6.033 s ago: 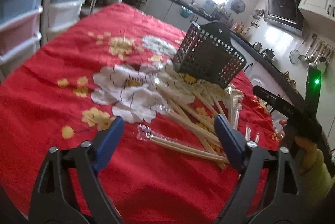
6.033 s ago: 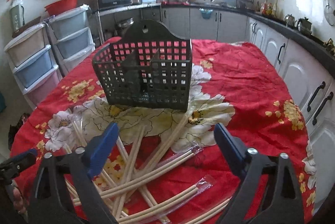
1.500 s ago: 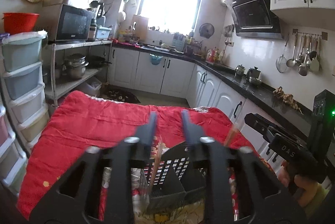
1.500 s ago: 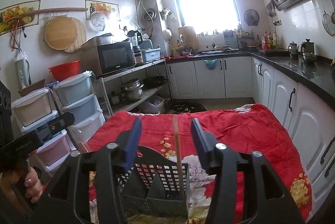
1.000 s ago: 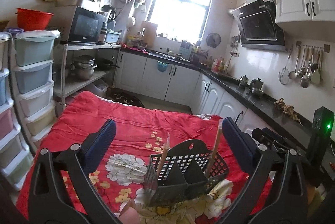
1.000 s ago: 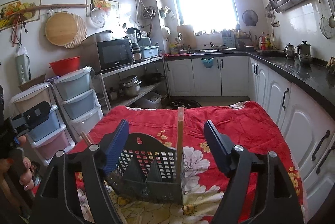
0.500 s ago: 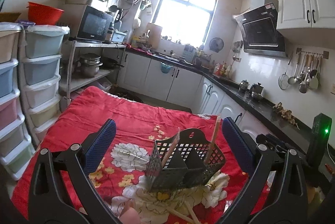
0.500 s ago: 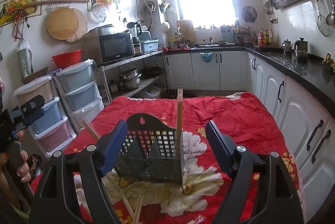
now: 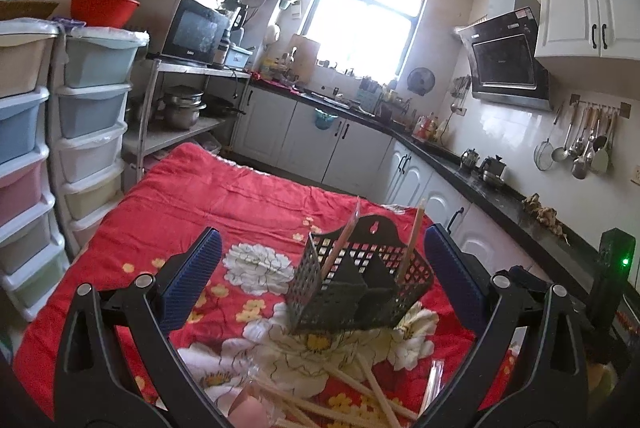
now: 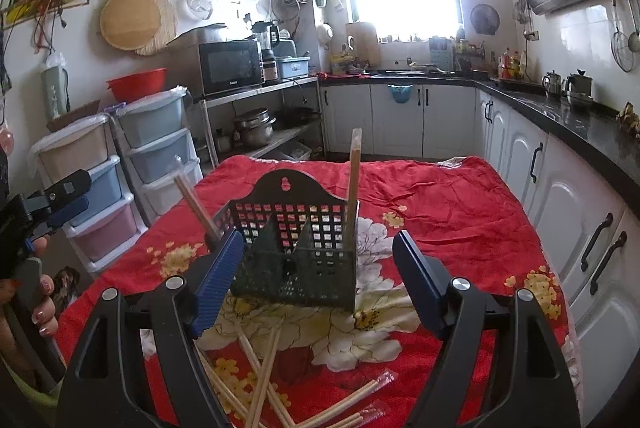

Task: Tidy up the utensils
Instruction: 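Withdraw both open tools from the caddy back toward the chopstick pile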

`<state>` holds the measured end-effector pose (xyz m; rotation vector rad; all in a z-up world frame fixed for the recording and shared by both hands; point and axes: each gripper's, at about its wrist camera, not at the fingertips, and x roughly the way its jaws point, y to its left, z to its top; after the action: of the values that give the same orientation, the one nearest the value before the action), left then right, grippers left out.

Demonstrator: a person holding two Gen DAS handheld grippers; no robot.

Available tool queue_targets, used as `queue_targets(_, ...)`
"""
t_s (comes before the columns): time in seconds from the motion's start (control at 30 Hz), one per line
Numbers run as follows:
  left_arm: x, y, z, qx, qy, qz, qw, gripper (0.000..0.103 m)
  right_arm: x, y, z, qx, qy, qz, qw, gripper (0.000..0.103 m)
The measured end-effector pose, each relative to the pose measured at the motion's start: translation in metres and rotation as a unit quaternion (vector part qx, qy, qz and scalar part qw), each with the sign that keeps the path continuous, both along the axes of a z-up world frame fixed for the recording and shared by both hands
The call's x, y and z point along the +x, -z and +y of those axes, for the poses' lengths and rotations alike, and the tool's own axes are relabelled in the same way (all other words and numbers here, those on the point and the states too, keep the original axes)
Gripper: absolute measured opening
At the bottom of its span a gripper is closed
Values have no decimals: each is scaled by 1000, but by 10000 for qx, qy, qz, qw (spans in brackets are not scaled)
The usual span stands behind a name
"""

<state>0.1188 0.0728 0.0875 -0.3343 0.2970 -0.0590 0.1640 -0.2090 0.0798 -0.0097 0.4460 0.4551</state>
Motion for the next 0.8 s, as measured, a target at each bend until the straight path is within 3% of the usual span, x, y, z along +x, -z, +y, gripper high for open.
queue_targets(0.8,-14,49,-6,-45,10,617,9981,93,-20,40,13,-345,-203,340,9986,75)
